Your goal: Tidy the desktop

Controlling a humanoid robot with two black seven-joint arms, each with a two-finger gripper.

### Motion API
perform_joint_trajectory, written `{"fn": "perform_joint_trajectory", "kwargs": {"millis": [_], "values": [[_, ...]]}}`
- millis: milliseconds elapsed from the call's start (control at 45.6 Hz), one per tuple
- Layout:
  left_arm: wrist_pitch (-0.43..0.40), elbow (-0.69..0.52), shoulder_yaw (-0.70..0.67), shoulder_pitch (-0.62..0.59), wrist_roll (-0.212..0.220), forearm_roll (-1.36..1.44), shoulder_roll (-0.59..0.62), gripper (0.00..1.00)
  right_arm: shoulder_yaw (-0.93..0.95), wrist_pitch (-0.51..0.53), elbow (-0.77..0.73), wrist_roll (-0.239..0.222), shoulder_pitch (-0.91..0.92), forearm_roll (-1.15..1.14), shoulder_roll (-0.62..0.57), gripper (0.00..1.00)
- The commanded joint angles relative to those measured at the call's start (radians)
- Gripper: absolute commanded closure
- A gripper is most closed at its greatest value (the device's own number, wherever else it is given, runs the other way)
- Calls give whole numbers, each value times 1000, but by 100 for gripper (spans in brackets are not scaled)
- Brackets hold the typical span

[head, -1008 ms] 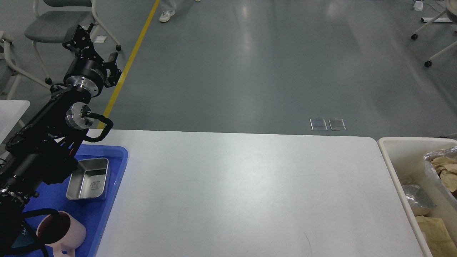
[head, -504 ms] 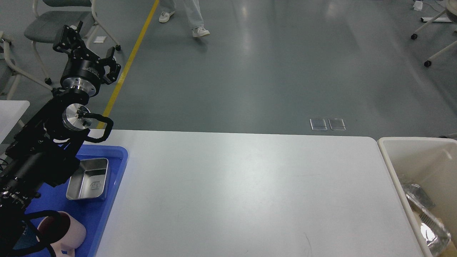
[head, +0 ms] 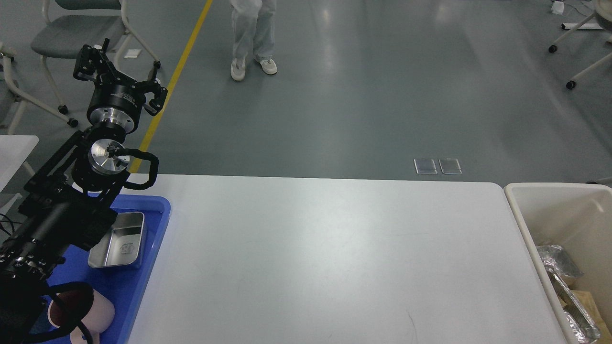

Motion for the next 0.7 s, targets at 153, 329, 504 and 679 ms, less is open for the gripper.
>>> {"fn": "perform_joint_trajectory", "kwargs": {"millis": [153, 329, 504, 679], "values": [[-81, 1, -36, 19, -8, -25, -16, 3, 174, -24, 10, 1, 184, -3, 168, 0], [-90, 1, -39, 39, -6, -63, -16, 2, 345, 2, 13, 4, 243, 0, 317, 0], [-179, 1, -60, 73, -8, -72, -17, 2, 468, 2, 17, 3, 296, 0, 409, 0], [-203, 9, -88, 87, -3, -126, -57, 2, 550, 1, 17, 6, 355, 0, 487, 0]]}}
